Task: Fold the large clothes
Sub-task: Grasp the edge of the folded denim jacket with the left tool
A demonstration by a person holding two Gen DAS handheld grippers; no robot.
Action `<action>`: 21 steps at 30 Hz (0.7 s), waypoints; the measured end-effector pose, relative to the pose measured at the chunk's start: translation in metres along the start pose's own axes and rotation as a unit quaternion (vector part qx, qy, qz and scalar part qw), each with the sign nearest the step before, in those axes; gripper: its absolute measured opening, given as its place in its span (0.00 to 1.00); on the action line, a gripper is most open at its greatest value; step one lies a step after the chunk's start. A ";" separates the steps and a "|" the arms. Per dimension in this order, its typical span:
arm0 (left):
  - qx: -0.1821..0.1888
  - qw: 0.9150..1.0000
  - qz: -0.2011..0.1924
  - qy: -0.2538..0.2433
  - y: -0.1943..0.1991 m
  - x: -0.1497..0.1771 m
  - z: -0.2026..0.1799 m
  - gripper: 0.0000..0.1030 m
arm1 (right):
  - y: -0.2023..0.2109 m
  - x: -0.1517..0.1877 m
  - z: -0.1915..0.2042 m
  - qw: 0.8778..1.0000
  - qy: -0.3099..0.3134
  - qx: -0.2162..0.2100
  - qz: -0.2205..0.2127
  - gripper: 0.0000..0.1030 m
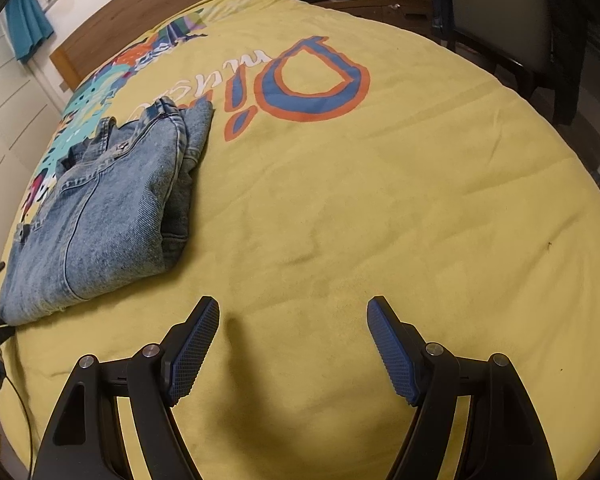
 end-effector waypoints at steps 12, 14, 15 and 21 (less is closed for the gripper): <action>-0.047 0.999 0.001 -0.026 0.006 0.009 -0.002 0.36 | 0.003 0.004 0.005 0.999 0.030 0.020 -0.020 0.75; -0.049 0.998 -0.002 -0.028 0.007 0.011 -0.003 0.36 | 0.003 0.004 0.005 0.999 0.035 0.024 -0.023 0.75; -0.050 0.998 -0.003 -0.029 0.006 0.011 -0.003 0.36 | 0.003 0.004 0.004 0.999 0.038 0.026 -0.025 0.75; -0.057 0.998 -0.007 -0.028 0.006 0.012 -0.004 0.31 | 0.004 0.004 0.002 0.998 0.053 0.033 -0.031 0.75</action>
Point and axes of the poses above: each gripper's, at about its wrist camera, not at the fingertips, and y roughly against the way its jaws point, z to its left, x to its underside, the point moved 8 cm from there along -y, roughly the way its jaws point, and after that the axes turned 1 degree about y, right-handed, at the moved point
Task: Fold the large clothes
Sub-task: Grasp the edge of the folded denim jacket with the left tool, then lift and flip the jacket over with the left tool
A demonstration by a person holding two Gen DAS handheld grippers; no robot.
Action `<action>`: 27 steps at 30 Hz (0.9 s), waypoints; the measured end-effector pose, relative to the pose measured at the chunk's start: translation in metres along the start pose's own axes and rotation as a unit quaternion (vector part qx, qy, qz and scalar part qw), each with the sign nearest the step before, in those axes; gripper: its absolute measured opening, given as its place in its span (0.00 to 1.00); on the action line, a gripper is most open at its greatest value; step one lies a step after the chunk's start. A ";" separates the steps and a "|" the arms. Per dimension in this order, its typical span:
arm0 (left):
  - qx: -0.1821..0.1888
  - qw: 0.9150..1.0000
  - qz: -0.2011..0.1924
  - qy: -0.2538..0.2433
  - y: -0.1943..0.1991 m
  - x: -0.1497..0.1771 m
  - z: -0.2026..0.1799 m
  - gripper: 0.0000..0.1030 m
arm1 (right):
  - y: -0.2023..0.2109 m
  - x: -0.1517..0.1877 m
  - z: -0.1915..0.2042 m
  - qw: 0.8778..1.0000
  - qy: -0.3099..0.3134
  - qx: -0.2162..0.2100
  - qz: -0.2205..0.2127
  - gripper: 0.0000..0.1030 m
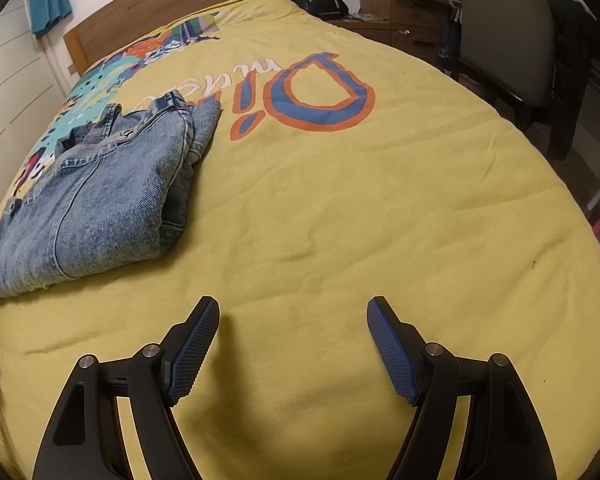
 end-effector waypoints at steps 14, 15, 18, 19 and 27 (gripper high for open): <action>-0.008 1.000 -0.013 -0.015 0.009 0.000 -0.010 0.14 | 0.003 0.004 -0.016 1.000 0.006 0.011 -0.002 0.75; -0.008 1.000 -0.014 -0.018 0.009 0.000 -0.012 0.13 | 0.004 0.004 -0.017 1.000 0.005 0.012 -0.003 0.75; -0.008 1.000 -0.016 -0.025 0.012 0.001 -0.018 0.12 | 0.006 0.004 -0.018 1.000 0.005 0.012 -0.004 0.75; -0.006 0.999 -0.017 -0.028 0.013 0.002 -0.020 0.12 | 0.007 0.004 -0.019 1.000 0.004 0.013 -0.005 0.75; 0.009 0.999 -0.024 -0.039 0.021 0.001 -0.037 0.11 | 0.013 0.005 -0.024 1.000 0.000 0.011 -0.007 0.75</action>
Point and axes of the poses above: each gripper's, at about its wrist camera, not at the fingertips, and y roughly against the way its jaws point, z to its left, x to its underside, the point moved 8 cm from there along -y, roughly the way its jaws point, and after that the axes turned 1 degree about y, right-handed, at the moved point
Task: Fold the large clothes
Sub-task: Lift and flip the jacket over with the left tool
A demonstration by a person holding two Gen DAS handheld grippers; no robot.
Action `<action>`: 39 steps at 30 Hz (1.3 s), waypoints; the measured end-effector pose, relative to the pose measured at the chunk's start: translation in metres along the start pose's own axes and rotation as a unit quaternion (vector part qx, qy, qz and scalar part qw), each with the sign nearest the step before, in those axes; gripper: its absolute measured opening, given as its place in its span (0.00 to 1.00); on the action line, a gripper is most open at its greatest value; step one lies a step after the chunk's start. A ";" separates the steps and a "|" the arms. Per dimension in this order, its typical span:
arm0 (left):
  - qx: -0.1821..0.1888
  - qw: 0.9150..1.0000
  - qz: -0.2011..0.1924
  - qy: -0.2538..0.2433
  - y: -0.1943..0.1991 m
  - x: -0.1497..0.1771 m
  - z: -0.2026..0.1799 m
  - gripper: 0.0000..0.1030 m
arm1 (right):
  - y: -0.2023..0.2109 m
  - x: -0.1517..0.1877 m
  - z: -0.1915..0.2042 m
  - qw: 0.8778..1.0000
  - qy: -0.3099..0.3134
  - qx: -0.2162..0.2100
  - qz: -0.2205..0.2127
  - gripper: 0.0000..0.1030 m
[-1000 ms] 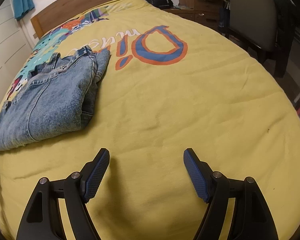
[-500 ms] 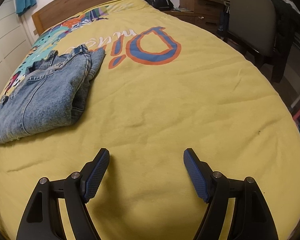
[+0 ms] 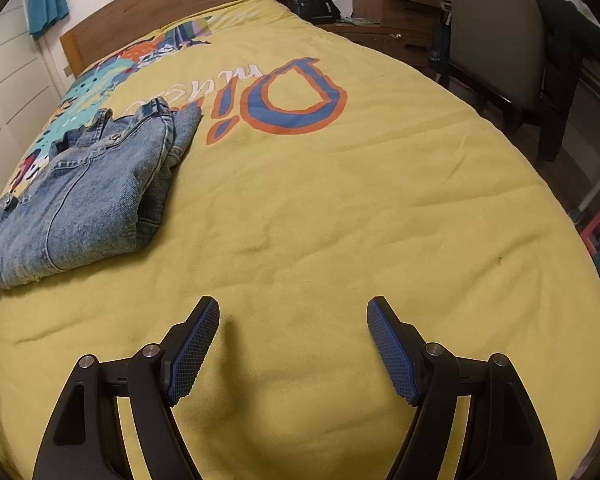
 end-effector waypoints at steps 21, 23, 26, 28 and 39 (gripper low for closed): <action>0.119 0.993 0.025 0.010 0.019 0.012 -0.107 0.10 | 0.033 -0.007 -0.029 0.999 -0.034 -0.012 -0.027 0.75; 0.135 0.990 0.032 0.007 0.016 0.019 -0.128 0.10 | 0.038 -0.008 -0.037 0.999 -0.040 -0.012 -0.032 0.75; 0.156 0.987 0.044 -0.001 0.009 0.032 -0.156 0.10 | 0.045 -0.009 -0.048 0.998 -0.047 -0.010 -0.038 0.75; 0.166 0.985 0.054 -0.012 0.002 0.045 -0.177 0.10 | 0.050 -0.011 -0.058 0.998 -0.052 -0.008 -0.043 0.75; 0.152 0.970 0.153 -0.111 -0.075 0.174 -0.252 0.10 | 0.063 0.000 -0.108 0.995 -0.091 -0.003 -0.046 0.75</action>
Point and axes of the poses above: each gripper's, at about its wrist camera, not at the fingertips, and y roughly against the way its jaws point, z to its left, x to its underside, the point moved 8 cm from there along -y, roughly the way its jaws point, and after that the axes turned 1 degree about y, right-handed, at the moved point
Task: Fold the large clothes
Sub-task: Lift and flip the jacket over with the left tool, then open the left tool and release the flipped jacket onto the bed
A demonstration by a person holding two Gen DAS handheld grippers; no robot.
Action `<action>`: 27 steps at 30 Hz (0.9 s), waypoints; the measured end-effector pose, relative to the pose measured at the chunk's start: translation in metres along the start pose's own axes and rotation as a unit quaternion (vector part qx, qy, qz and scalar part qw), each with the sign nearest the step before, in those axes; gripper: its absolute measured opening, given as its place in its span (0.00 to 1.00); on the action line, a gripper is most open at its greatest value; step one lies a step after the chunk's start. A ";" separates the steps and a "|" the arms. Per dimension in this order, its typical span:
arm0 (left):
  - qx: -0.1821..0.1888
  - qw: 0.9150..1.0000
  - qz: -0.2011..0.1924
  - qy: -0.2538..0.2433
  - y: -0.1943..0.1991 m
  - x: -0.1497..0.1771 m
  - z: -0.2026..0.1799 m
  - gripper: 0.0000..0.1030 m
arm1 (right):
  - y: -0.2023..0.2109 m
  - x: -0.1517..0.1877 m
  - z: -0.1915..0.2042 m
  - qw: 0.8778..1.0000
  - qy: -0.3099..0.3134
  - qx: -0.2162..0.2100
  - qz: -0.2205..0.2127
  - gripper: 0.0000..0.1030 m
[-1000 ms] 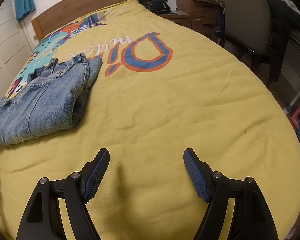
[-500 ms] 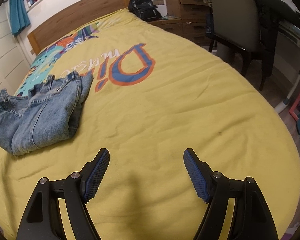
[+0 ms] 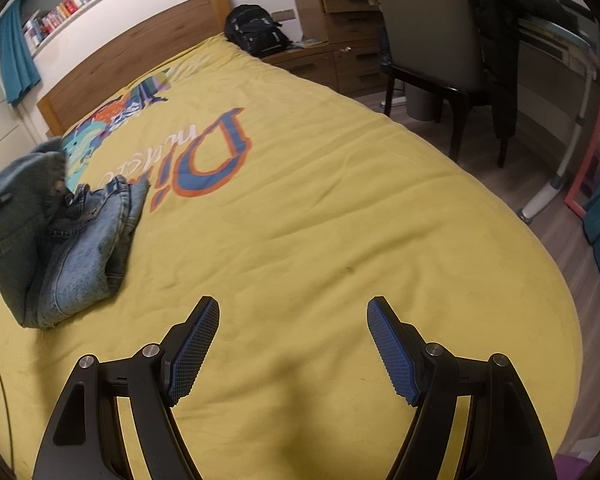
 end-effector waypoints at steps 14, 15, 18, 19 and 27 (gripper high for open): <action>-0.213 0.951 0.063 -0.217 -0.082 0.084 -0.013 0.10 | -0.003 0.017 -0.031 0.999 -0.028 -0.002 0.016 0.75; -0.216 0.949 0.062 -0.220 -0.083 0.085 -0.013 0.10 | -0.004 0.017 -0.031 0.999 -0.028 -0.004 0.017 0.76; -0.226 0.946 0.060 -0.226 -0.087 0.091 -0.015 0.10 | -0.004 0.019 -0.029 1.000 -0.024 -0.005 0.020 0.75; -0.228 0.945 0.060 -0.228 -0.087 0.099 -0.012 0.10 | -0.005 0.019 -0.029 1.000 -0.023 -0.006 0.020 0.75; -0.243 0.938 0.063 -0.241 -0.108 0.106 -0.019 0.25 | -0.002 0.021 -0.035 0.999 -0.032 -0.003 0.019 0.76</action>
Point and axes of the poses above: each gripper's, at about its wrist camera, not at the fingertips, and y roughly against the way its jaws point, z to its left, x to its underside, the point moved 8 cm from there along -y, roughly the way its jaws point, and after that the axes turned 1 degree about y, right-handed, at the moved point
